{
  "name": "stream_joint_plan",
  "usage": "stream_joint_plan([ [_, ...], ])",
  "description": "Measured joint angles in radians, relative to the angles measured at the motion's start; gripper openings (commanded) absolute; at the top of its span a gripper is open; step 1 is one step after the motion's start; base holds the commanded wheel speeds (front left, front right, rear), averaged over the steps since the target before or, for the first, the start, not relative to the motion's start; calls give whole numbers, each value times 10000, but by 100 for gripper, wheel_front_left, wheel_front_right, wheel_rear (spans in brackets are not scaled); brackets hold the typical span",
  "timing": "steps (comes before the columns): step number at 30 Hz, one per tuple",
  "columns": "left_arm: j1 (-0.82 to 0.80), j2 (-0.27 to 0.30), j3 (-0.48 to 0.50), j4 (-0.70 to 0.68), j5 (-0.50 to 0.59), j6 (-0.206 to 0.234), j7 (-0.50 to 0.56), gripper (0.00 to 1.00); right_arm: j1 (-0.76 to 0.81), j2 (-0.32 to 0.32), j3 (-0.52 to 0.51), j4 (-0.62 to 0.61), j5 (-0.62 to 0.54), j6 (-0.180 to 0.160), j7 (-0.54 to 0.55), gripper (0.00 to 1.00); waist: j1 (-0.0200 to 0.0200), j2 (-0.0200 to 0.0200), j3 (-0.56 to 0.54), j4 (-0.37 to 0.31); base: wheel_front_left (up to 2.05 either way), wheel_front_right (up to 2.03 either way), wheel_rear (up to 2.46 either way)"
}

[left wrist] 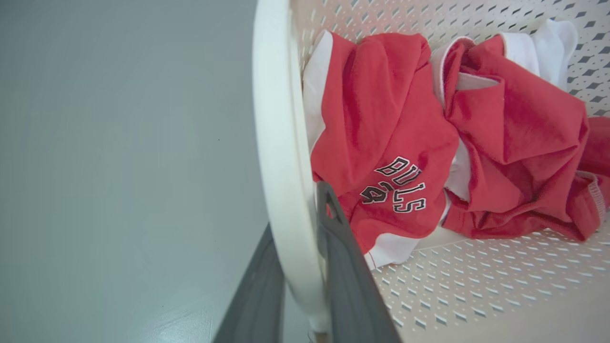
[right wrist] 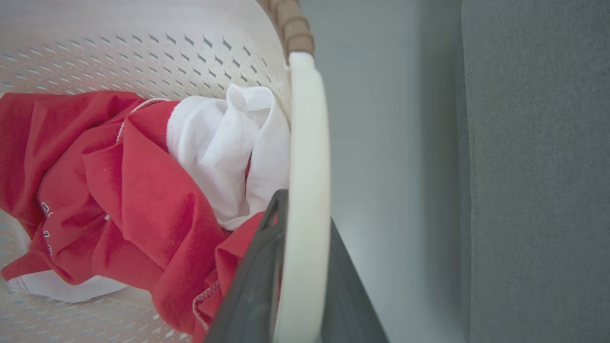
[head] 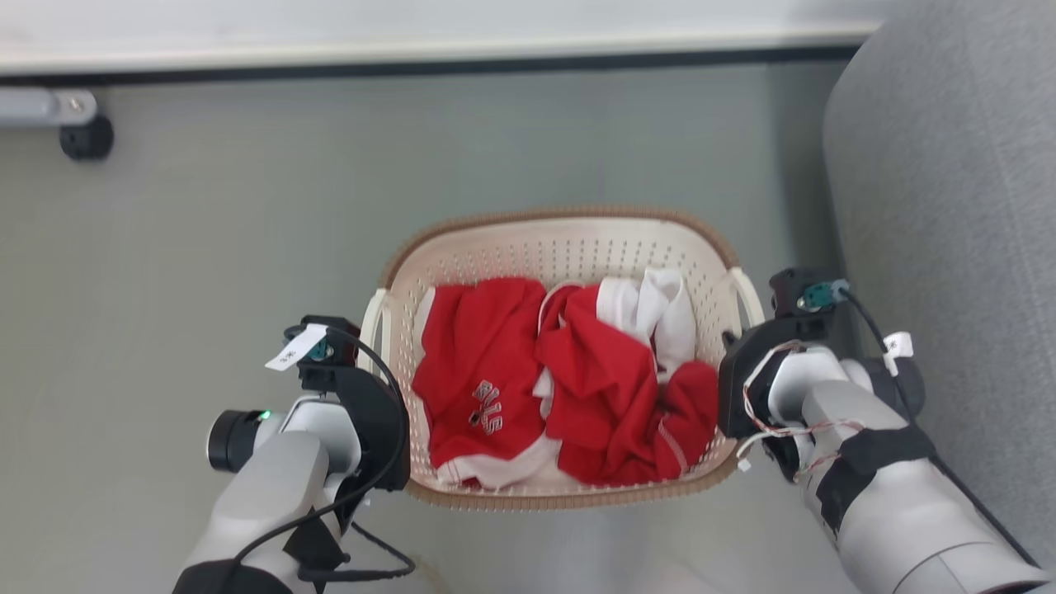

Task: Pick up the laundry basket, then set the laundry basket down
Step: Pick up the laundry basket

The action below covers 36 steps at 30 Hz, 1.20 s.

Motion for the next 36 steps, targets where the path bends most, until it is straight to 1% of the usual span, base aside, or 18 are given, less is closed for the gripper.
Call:
stream_joint_plan([
  [22, 1065, 46, -21, 61, -272, -4, 842, 0, 1057, -2, 1175, -286, 1229, -67, 1195, 0, 1, -1, -2060, -213, 0, 0, 0],
  [25, 1237, 48, -27, 61, -278, -6, 915, 0, 1198, 2, 1312, -291, 1342, -138, 1294, 0, 1, 0, -2311, -233, 0, 0, 0],
  [31, 1438, 50, -19, 65, -366, -6, 1085, 0, 1317, 4, 1572, -313, 1605, -155, 1536, 0, 1, 0, -2751, -257, 0, 0, 0],
  [36, 1503, 71, -12, 71, -380, -6, 1189, 0, 1377, 4, 1789, -368, 1755, -238, 1732, 0, 2, 0, -3021, -293, 0, 0, 0],
])
